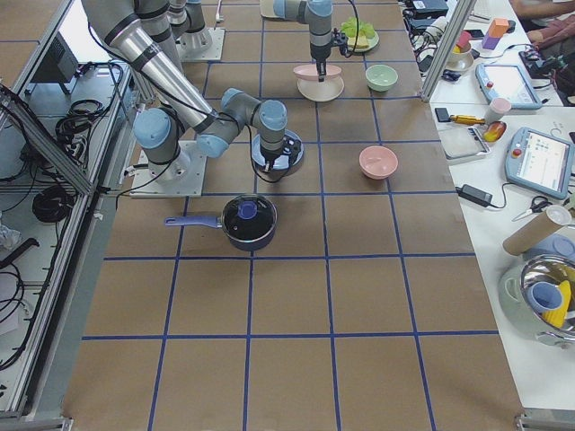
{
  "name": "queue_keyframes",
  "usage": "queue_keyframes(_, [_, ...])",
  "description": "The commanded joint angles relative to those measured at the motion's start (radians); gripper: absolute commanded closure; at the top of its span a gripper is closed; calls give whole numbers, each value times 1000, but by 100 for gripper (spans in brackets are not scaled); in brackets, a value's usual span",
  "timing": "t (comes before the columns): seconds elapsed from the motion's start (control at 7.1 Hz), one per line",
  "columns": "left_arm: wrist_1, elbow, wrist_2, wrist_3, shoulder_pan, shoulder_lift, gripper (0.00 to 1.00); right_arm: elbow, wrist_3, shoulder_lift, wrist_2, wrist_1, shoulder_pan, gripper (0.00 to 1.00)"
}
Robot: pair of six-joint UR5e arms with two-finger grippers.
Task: Stack three plates with pink and blue
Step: 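Lift the pink plate with the left gripper and place it onto the cream plate, then release the pink plate with the left gripper while the right lifts the blue plate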
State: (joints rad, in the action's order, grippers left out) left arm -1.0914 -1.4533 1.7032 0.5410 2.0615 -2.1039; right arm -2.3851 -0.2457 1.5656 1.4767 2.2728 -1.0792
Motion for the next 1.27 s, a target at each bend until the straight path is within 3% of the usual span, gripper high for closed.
queue_keyframes(0.0, [36, -2, 19, -25, 8, -13, 1, 67, -1, 8, -12, -91, 1, 100])
queue_keyframes(0.42, [104, 1, 26, -191, -38, 18, 0, 232, -3, 36, -38, -307, -1, 100])
queue_keyframes(0.7, [87, 10, -37, -248, -133, 82, 0, 357, 2, 31, -51, -413, -22, 100])
queue_keyframes(0.99, [-150, 10, -140, -353, -231, 158, 0, 382, 52, -28, -108, -405, -135, 100])
queue_keyframes(1.13, [-253, 10, -142, -377, -265, 209, 0, 385, 210, -56, -92, -303, -216, 100])
